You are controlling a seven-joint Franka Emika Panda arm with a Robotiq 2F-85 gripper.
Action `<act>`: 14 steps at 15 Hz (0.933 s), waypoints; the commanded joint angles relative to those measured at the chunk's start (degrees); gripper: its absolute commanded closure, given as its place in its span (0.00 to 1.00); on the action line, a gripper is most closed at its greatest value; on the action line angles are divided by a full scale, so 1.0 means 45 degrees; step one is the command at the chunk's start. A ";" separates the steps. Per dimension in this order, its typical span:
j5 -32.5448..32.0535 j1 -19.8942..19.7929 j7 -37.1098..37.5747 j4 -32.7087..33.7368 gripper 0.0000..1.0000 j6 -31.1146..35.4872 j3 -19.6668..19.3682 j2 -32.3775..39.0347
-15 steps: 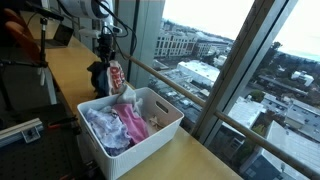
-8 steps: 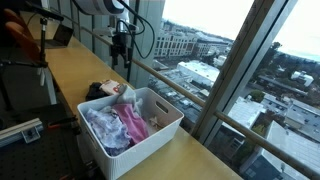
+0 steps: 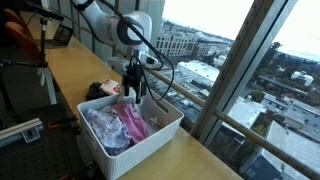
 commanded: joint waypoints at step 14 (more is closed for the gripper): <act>0.0405 -0.0789 -0.0108 -0.1259 0.26 0.2021 -0.1069 0.3635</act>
